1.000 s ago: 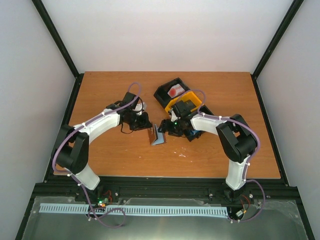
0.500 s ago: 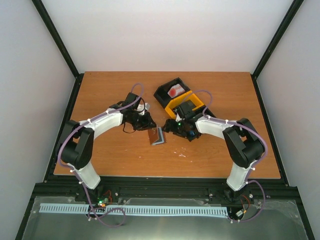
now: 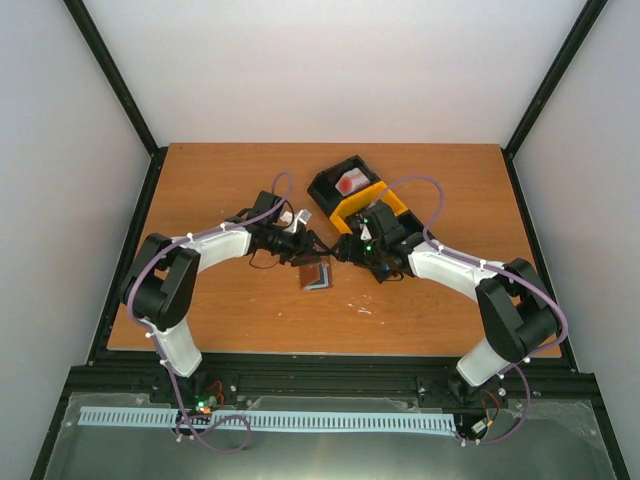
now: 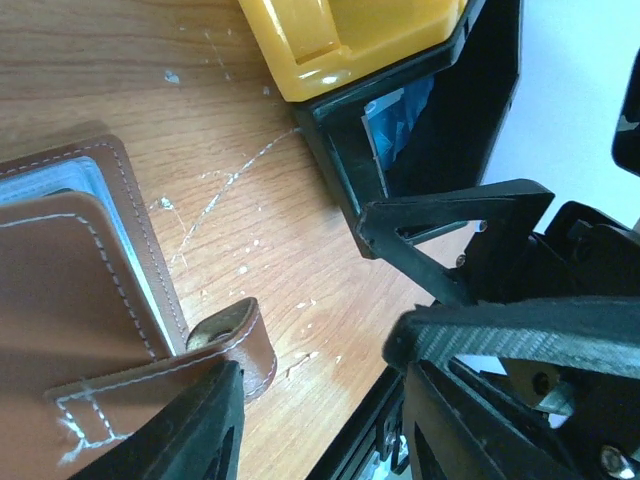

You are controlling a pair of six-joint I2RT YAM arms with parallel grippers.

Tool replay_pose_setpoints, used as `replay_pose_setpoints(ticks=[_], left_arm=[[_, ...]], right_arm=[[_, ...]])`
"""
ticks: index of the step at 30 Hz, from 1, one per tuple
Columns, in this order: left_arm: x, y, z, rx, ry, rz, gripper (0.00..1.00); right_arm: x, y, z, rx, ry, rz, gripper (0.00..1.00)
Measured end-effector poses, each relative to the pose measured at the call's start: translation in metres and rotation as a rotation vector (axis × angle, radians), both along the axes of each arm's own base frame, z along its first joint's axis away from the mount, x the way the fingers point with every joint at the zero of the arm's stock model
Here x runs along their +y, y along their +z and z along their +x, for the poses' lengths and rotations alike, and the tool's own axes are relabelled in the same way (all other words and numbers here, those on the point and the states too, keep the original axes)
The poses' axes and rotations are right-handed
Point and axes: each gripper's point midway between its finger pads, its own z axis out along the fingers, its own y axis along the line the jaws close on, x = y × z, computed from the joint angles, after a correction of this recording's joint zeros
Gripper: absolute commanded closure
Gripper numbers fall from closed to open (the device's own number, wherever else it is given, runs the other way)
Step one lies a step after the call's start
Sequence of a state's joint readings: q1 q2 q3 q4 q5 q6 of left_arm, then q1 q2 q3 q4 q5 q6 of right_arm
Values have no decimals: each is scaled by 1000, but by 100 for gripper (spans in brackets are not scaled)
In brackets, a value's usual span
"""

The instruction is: Put the credit cards into the card holder

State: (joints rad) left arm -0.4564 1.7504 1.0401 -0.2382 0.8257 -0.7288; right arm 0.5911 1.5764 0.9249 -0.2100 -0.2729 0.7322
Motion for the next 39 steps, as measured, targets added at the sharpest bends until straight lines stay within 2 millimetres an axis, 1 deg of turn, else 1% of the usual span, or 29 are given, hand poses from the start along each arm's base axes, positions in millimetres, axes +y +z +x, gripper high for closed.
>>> replay_pose_setpoints(ticks=[5,10,16,19,21,24,26,29,35,39], left_arm=[[0,-12,1,23,2,11,58],[2,-14,3,17,12,28,60],[4,-18,6,3,26,51,63],[5,-19,7,-1,34,63,66],[6,-20,8,-5,37,69,68],[7,-21,10,-10,44,80,69],[8,-23,11,-14,51,90,70],[10,-25,12,-19,60,105,70],[18,-34,10,-15,83,151,70],[25,-34,9,-26,104,185,70]], right_arm=[[4,-1,-3,-17,61,-4,37],[9,-3,-10,-73,188,-33,42],[19,-4,-18,-183,361,-91,45],[25,-17,-25,-210,434,-144,45],[30,-31,-29,-213,475,-191,46],[30,-46,-31,-219,510,-253,48],[27,-51,-27,-233,512,-293,50],[23,-53,-18,-262,499,-341,51],[27,-45,-1,-328,467,-358,54],[25,-42,6,-355,436,-375,57]])
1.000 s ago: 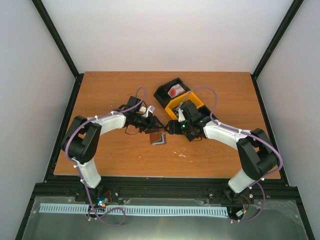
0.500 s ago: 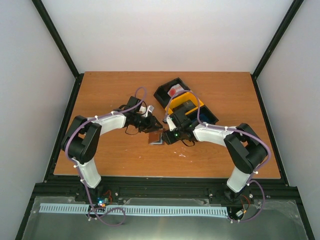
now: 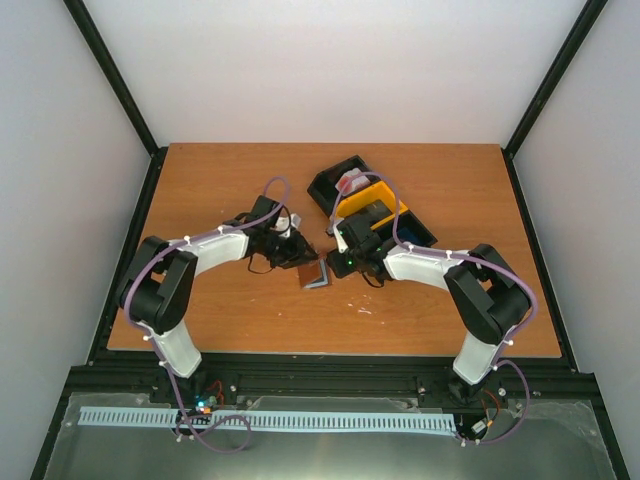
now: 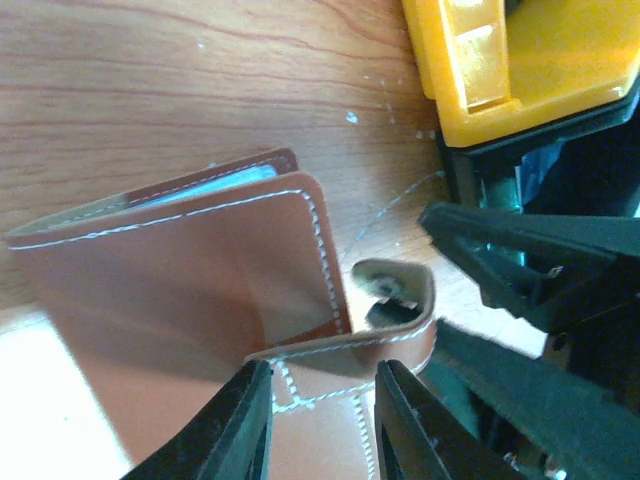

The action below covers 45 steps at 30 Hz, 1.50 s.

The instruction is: Put the credit cards into the card holder

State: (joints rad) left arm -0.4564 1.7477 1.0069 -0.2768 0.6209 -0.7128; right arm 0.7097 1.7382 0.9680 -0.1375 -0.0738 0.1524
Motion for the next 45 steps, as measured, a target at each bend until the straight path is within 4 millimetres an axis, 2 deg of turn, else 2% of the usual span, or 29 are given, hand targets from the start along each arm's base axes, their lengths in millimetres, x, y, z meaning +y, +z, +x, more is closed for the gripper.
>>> replay_pose_setpoints(ticks=[7,15,22,30,35,37,41,45], left_arm=[[13,-5,-3,-7,32,68,69],[17,-10,-8,-2,37,83,70],[15,-20,-7,18,32,95,72],[-9,-11,14,-64,0,81,75],[-24,-26,25,-80,-23,120,78],[-30,-33,27,-83,-36,135,78],[-39,-33,31,-106,-50,148,78],[-40,-34,31,-113,-50,160,79]], right_arm=[[-18,1,17,-61,-126,-60,57],[-29,2,25,-86,-208,-87,58],[-34,4,27,-93,-244,-93,65],[-35,3,26,-80,-260,-87,74],[-36,2,24,-68,-271,-88,76],[-37,1,24,-64,-278,-90,75],[-41,0,23,-56,-303,-100,70],[-44,3,19,-38,-318,-93,62]])
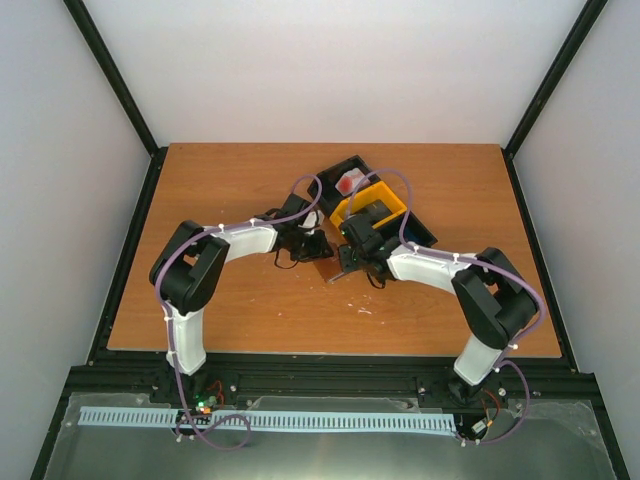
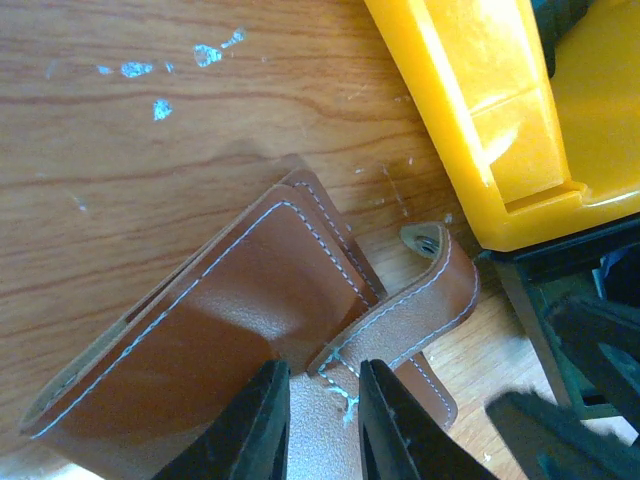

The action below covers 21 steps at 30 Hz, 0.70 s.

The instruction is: Put the credit cards into the card holder

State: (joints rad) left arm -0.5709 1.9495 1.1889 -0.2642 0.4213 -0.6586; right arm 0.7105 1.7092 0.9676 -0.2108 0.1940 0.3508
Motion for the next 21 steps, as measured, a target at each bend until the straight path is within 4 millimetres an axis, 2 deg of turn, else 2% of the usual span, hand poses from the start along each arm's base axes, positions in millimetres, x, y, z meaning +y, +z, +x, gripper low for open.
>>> replay_pose_setpoints(ticks=[5,9,13,15,21], left_arm=[[0,0,0,-2,1,7,79],[0,0,0,-2,1,6,79],[0,1,0,-3,1,4,77],[0,4,-1,-3,-1,0,74],[6,21,-7,-2,35,-3,52]], right_arm=[[12,5,-13,73,50,90,59],[17,-7,-24,163,75,131,62],[13,-25,-28,237,66,124,65],[12,-29,-28,260,62,126,68],[15,-31,-25,285,52,140,73]])
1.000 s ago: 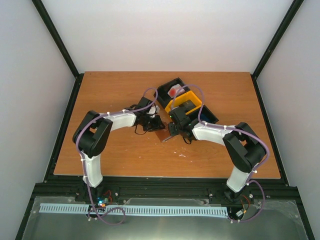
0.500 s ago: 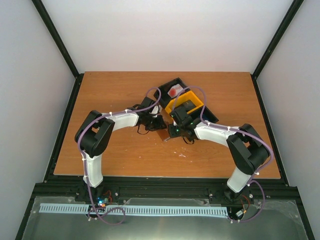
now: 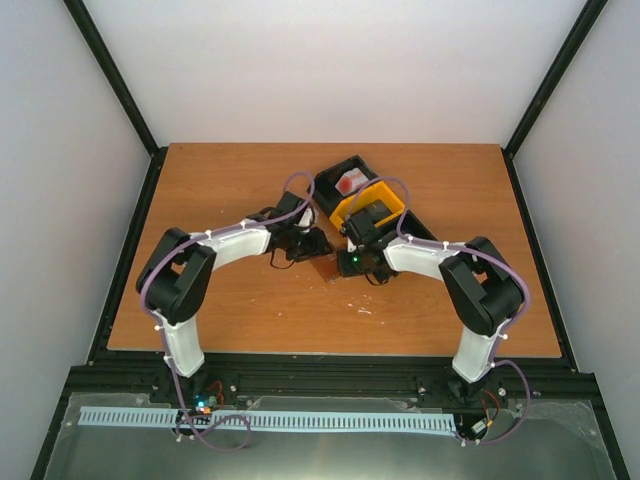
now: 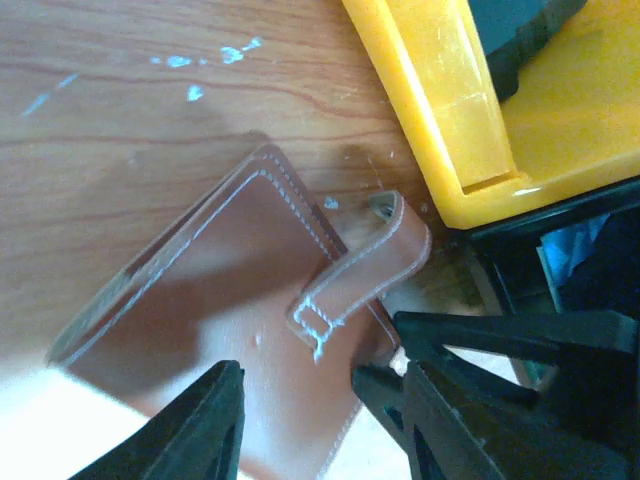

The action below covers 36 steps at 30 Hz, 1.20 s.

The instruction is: Put the credit cards into the card holder

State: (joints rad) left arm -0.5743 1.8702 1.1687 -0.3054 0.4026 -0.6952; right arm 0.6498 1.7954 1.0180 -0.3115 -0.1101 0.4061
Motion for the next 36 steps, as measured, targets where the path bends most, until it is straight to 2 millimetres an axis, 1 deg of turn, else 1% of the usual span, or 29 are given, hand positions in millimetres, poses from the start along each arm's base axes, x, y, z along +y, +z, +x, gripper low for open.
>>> replay_pose_setpoints(ticks=[3,6,9,12,15,18,21,24,32,36], left_arm=[[14,12,-3,-6,83,14,47],[31,17,-10,7,161,12,42],[43,10,-23,45,204,-8,41],[47,-3,-32,100,222,-24,41],[44,-10,-32,124,237,-48,41],[41,-12,-25,124,264,-84,41],[42,-22,-21,135,300,-121,41],[39,-23,-16,131,315,-191,42],[24,-23,0,88,297,-326,50],[19,-23,5,70,273,-371,56]], right_arm=[[1,-1,1,18,-8,13,73],[2,-2,3,46,-19,30,73],[5,-3,6,81,-29,58,73],[6,-3,10,116,-39,87,73],[7,-3,10,150,-40,105,73],[8,-3,11,181,-42,120,73],[7,-3,11,204,-42,133,74],[7,-4,11,222,-43,144,74],[10,-4,13,272,-36,160,74],[18,-3,16,288,-11,186,74]])
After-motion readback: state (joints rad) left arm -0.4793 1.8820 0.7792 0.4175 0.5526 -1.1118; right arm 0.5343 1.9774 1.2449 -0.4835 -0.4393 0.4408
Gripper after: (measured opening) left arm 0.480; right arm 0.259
